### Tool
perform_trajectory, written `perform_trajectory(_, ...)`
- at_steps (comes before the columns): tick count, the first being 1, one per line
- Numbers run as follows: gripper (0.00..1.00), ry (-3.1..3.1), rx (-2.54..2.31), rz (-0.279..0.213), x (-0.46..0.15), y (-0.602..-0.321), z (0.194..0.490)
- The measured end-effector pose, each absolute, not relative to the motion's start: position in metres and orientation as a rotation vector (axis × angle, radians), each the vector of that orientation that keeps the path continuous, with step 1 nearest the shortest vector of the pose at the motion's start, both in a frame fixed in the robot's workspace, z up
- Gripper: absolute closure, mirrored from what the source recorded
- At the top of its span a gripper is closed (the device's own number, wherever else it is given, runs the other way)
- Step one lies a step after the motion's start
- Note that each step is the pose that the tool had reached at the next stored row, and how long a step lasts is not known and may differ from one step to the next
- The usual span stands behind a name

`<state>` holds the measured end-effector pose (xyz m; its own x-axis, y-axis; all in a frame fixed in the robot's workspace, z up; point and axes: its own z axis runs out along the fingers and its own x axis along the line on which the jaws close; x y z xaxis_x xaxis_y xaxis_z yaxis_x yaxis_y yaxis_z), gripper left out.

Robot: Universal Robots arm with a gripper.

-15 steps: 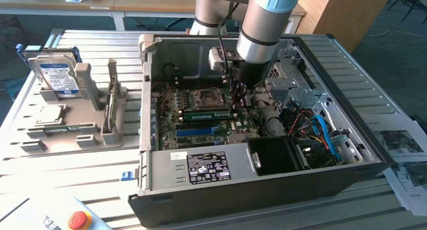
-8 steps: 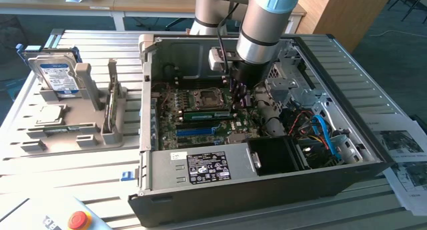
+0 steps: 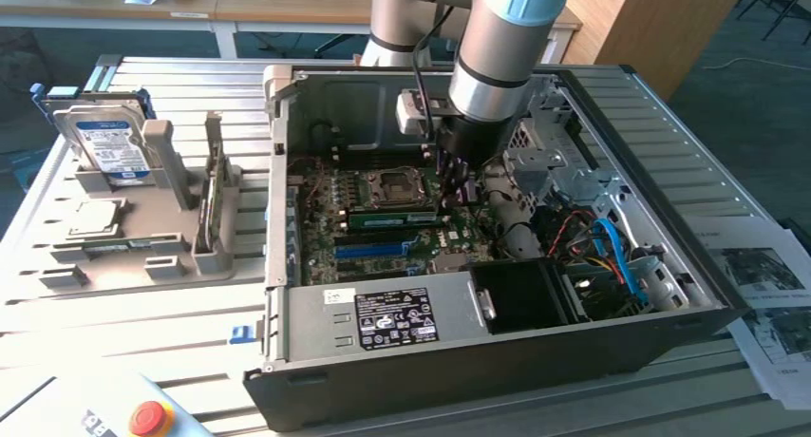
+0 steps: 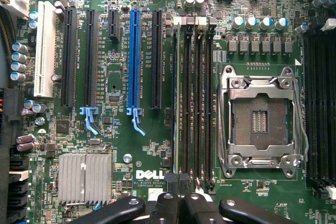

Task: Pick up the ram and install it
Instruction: 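Press down the ram until it locks into place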

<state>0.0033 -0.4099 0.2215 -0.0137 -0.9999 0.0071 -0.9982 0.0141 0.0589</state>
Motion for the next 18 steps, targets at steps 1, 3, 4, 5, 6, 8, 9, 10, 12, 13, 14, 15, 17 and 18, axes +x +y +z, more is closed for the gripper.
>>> perform_trajectory(1, 0.90, -2.203, 2.173, -0.057, 0.003, -0.410, 0.221)
perform_trajectory(3, 0.90, -2.204, 2.173, -0.058, 0.003, -0.410, 0.222)
perform_trajectory(4, 0.90, -2.204, 2.173, -0.058, 0.003, -0.410, 0.222)
perform_trajectory(5, 0.90, -2.204, 2.173, -0.058, 0.003, -0.410, 0.222)
perform_trajectory(6, 0.90, -2.204, 2.173, -0.059, 0.003, -0.410, 0.223)
perform_trajectory(8, 0.90, -2.204, 2.173, -0.058, 0.003, -0.410, 0.226)
perform_trajectory(9, 0.90, -2.204, 2.173, -0.058, 0.003, -0.410, 0.227)
perform_trajectory(10, 0.90, -2.203, 2.173, -0.058, 0.003, -0.410, 0.228)
perform_trajectory(12, 0.90, -2.203, 2.172, -0.059, 0.003, -0.410, 0.231)
perform_trajectory(13, 0.90, -2.203, 2.172, -0.059, 0.003, -0.410, 0.232)
perform_trajectory(14, 0.90, -2.203, 2.172, -0.059, 0.003, -0.410, 0.233)
perform_trajectory(15, 0.90, -2.203, 2.172, -0.059, 0.003, -0.410, 0.234)
perform_trajectory(17, 0.90, -2.203, 2.173, -0.059, 0.003, -0.410, 0.234)
perform_trajectory(18, 0.90, -2.203, 2.173, -0.059, 0.003, -0.410, 0.234)
